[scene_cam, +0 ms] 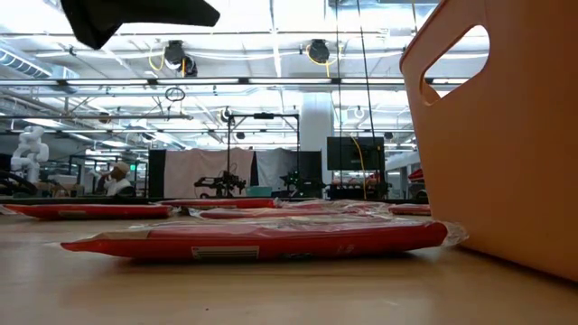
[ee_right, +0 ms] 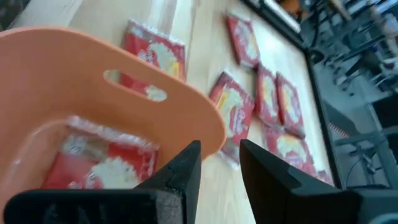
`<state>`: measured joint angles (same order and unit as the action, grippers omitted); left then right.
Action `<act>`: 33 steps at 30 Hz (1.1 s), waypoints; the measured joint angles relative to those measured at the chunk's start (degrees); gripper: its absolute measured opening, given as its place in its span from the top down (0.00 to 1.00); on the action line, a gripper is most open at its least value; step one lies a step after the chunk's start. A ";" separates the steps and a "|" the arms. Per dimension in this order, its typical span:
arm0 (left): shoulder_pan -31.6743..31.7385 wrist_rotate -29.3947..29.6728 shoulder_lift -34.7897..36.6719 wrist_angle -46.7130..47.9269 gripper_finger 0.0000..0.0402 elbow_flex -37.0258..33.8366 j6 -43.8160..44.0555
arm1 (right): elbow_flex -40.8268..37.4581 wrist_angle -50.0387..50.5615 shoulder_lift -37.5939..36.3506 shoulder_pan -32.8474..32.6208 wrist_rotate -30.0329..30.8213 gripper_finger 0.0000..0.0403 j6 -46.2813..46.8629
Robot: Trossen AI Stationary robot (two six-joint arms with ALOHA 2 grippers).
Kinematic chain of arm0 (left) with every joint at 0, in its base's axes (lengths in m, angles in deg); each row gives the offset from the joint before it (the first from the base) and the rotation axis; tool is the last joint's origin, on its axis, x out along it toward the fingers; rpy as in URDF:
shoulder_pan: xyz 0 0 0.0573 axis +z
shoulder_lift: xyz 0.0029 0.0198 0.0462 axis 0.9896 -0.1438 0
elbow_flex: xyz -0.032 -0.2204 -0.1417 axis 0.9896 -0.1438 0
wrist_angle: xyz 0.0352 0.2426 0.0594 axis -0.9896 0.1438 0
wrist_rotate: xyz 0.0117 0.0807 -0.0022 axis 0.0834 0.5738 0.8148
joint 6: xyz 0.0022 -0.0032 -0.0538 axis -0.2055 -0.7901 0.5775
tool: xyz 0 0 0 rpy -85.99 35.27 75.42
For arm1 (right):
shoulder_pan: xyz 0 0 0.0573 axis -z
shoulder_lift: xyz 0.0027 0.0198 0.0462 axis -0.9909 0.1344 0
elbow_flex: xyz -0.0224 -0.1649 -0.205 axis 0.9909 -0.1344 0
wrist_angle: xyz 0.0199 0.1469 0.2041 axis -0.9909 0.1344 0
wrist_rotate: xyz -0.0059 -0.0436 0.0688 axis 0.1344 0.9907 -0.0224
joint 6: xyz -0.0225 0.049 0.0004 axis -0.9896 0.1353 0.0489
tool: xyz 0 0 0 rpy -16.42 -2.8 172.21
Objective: Sort popcorn bags into baskets
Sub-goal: Put the red popcorn bag into the orange bin
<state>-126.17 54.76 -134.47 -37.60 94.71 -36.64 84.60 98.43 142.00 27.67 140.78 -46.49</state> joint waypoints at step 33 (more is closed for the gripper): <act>0.06 -16.75 -22.66 46.80 0.39 26.62 21.21 | -36.49 -56.22 -22.39 3.69 -0.31 0.75 -35.06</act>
<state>-126.11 38.01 -157.13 9.20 121.32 -15.43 48.12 42.21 119.62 31.36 140.46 -81.55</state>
